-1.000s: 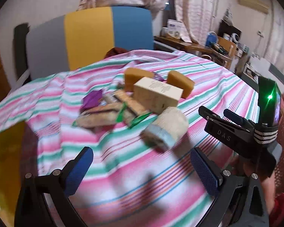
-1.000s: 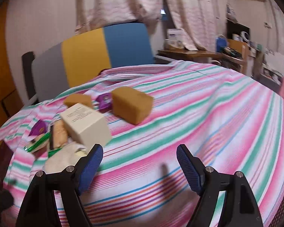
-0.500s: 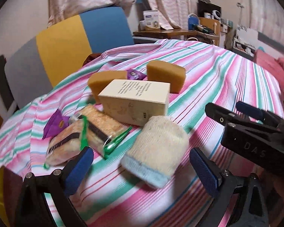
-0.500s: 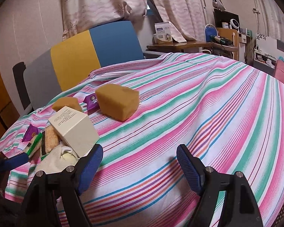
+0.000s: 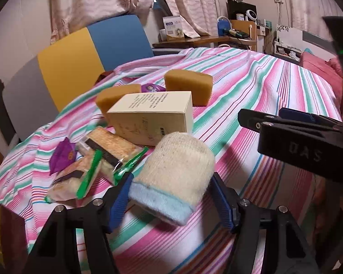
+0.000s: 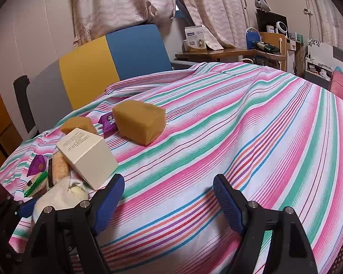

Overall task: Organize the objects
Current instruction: 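Return both grippers to the pile and grasp the knit roll with the left gripper, then lift the knit roll with the left gripper while the right gripper grasps the white box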

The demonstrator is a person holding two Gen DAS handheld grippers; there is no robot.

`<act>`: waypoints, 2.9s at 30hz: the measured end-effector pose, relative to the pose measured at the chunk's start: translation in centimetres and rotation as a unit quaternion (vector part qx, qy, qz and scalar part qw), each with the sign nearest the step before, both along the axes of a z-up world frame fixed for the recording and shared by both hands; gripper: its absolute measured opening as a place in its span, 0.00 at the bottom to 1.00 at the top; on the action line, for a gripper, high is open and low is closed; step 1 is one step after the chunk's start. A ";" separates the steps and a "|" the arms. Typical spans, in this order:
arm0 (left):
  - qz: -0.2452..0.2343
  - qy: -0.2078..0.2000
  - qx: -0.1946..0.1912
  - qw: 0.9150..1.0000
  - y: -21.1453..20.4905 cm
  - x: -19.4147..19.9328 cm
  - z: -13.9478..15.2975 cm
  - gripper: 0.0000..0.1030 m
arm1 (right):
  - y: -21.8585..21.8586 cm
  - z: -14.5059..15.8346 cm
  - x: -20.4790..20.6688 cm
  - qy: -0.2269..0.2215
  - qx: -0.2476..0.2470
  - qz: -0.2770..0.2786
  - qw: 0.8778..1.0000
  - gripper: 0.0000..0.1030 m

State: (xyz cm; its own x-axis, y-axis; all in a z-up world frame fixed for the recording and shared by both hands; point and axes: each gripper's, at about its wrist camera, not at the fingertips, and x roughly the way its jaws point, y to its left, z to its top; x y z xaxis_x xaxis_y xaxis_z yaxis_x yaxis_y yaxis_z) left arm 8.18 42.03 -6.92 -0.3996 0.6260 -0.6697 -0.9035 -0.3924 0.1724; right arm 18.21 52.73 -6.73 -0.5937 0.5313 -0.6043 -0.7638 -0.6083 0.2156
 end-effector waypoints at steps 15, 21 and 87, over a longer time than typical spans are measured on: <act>0.128 -0.117 0.078 0.982 -9.3 -2.0 -0.7 0.55 | 0.1 0.1 -0.5 0.011 -0.021 0.045 0.999 0.79; 0.131 -0.103 0.084 0.982 -10.4 -0.7 -1.0 0.53 | -1.0 2.8 -3.7 0.014 0.024 0.158 0.987 0.81; 0.152 -0.141 0.122 0.971 -14.5 -0.5 1.8 0.53 | -6.1 1.3 -4.1 -0.026 0.085 0.133 0.987 0.49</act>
